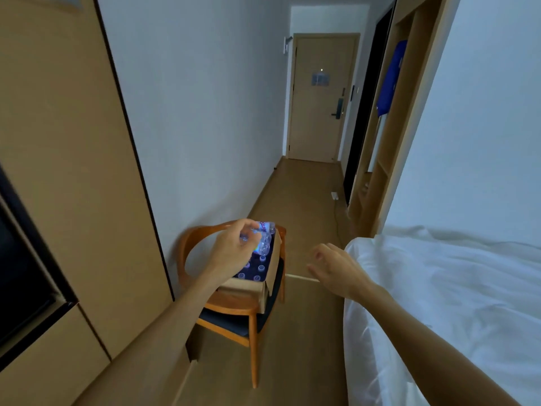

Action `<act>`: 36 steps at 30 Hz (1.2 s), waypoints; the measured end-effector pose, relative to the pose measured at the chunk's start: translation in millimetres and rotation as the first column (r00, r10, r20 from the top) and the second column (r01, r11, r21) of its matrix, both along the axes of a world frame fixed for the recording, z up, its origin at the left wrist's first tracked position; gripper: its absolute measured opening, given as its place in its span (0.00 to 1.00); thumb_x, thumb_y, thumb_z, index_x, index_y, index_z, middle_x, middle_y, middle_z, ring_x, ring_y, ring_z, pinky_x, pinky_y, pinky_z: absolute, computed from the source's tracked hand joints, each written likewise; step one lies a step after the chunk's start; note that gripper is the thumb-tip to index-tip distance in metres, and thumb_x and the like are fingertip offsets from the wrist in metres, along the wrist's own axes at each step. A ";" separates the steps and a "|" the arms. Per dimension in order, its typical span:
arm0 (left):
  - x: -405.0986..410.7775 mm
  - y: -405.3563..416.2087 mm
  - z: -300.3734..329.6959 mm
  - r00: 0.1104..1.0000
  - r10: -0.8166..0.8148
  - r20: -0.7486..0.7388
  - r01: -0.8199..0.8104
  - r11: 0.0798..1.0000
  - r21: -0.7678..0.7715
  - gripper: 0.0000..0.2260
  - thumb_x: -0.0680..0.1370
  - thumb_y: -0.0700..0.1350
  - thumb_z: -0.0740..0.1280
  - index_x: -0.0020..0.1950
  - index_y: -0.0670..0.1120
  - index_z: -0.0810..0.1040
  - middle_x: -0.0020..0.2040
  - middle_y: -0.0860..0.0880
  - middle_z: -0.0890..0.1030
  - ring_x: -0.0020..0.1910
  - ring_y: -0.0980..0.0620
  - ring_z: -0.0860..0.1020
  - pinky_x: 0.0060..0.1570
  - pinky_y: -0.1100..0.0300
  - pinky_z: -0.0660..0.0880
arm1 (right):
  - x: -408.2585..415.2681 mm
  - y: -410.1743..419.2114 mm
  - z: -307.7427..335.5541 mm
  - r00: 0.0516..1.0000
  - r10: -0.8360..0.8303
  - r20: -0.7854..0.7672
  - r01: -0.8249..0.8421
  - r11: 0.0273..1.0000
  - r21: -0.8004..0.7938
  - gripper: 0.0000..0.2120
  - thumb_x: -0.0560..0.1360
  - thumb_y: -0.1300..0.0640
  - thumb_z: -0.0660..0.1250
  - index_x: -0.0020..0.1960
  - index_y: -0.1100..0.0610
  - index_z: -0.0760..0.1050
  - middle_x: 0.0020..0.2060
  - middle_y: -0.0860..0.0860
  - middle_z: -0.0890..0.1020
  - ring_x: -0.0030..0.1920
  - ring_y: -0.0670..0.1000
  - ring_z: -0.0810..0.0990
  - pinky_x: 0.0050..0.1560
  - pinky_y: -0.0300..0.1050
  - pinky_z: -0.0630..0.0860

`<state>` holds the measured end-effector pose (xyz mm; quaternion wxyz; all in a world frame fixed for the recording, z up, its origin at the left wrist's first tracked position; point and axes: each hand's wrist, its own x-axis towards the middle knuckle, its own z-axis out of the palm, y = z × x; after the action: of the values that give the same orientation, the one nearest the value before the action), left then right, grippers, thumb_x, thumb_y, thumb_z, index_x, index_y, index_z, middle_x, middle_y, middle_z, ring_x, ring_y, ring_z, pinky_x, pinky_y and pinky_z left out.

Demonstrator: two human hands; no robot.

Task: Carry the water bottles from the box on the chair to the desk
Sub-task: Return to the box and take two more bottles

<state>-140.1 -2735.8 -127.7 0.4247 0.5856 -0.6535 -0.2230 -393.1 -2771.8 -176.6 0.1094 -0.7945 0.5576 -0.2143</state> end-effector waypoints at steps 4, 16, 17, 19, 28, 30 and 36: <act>0.3 -71.6 -9.5 1.000 0.001 0.031 -0.001 1.000 0.016 0.07 0.80 0.51 0.63 0.58 0.56 0.73 0.54 0.54 0.79 0.50 0.55 0.80 0.44 0.53 0.82 | 0.0 -71.6 -12.9 1.000 -0.007 0.024 0.006 0.998 0.058 0.23 0.65 0.27 0.52 0.52 0.38 0.68 0.43 0.34 0.70 0.43 0.42 0.76 0.45 0.40 0.77; -13.3 -279.3 -57.2 0.988 0.148 -0.039 -0.145 0.986 0.080 0.06 0.80 0.45 0.65 0.56 0.51 0.77 0.49 0.55 0.81 0.45 0.57 0.80 0.45 0.65 0.74 | -7.2 -298.5 -26.5 0.990 0.138 0.038 -0.143 0.971 0.194 0.20 0.71 0.37 0.56 0.55 0.48 0.73 0.50 0.44 0.76 0.48 0.47 0.77 0.51 0.51 0.78; -14.3 -295.9 -60.6 0.984 0.173 -0.049 -0.168 0.982 0.087 0.06 0.79 0.45 0.65 0.55 0.51 0.77 0.49 0.54 0.81 0.44 0.56 0.80 0.45 0.63 0.75 | -8.1 -319.2 -28.3 0.986 0.157 0.048 -0.163 0.966 0.201 0.18 0.72 0.38 0.57 0.54 0.48 0.74 0.49 0.44 0.76 0.48 0.46 0.78 0.51 0.51 0.78; -14.3 -321.2 -66.7 0.976 0.204 -0.071 -0.196 0.975 0.106 0.05 0.79 0.44 0.65 0.54 0.52 0.77 0.45 0.54 0.81 0.38 0.57 0.78 0.42 0.61 0.74 | -8.3 -356.5 -31.8 0.980 0.194 0.051 -0.201 0.956 0.214 0.11 0.75 0.42 0.60 0.53 0.45 0.73 0.48 0.42 0.76 0.47 0.45 0.77 0.51 0.51 0.79; 6.2 -401.0 -108.6 0.906 0.402 -0.133 -0.370 0.904 0.213 0.10 0.76 0.34 0.66 0.49 0.49 0.78 0.39 0.51 0.78 0.33 0.55 0.75 0.36 0.63 0.74 | 24.3 -493.8 -66.8 0.919 0.388 0.074 -0.392 0.871 0.295 0.09 0.77 0.50 0.65 0.56 0.51 0.75 0.48 0.47 0.79 0.49 0.48 0.78 0.51 0.45 0.76; 14.6 -411.5 -118.7 0.891 0.444 -0.094 -0.418 0.883 0.213 0.08 0.76 0.36 0.66 0.50 0.48 0.78 0.39 0.51 0.78 0.33 0.55 0.75 0.39 0.57 0.75 | 35.3 -508.1 -74.2 0.901 0.431 0.049 -0.424 0.851 0.308 0.11 0.77 0.52 0.65 0.58 0.54 0.75 0.50 0.49 0.79 0.51 0.49 0.78 0.54 0.46 0.75; 44.4 -452.0 -162.6 0.825 0.561 -0.075 -0.508 0.792 0.337 0.05 0.77 0.46 0.65 0.48 0.57 0.77 0.43 0.56 0.80 0.38 0.53 0.81 0.39 0.55 0.78 | 89.9 -573.6 -108.7 0.845 0.534 -0.003 -0.500 0.793 0.349 0.12 0.77 0.53 0.67 0.58 0.56 0.75 0.48 0.49 0.78 0.50 0.51 0.78 0.54 0.45 0.73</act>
<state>-95.7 -3187.8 -290.3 0.4300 0.7832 -0.3796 -0.2399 -303.1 -3345.5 -285.3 0.2687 -0.8959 0.3519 -0.0380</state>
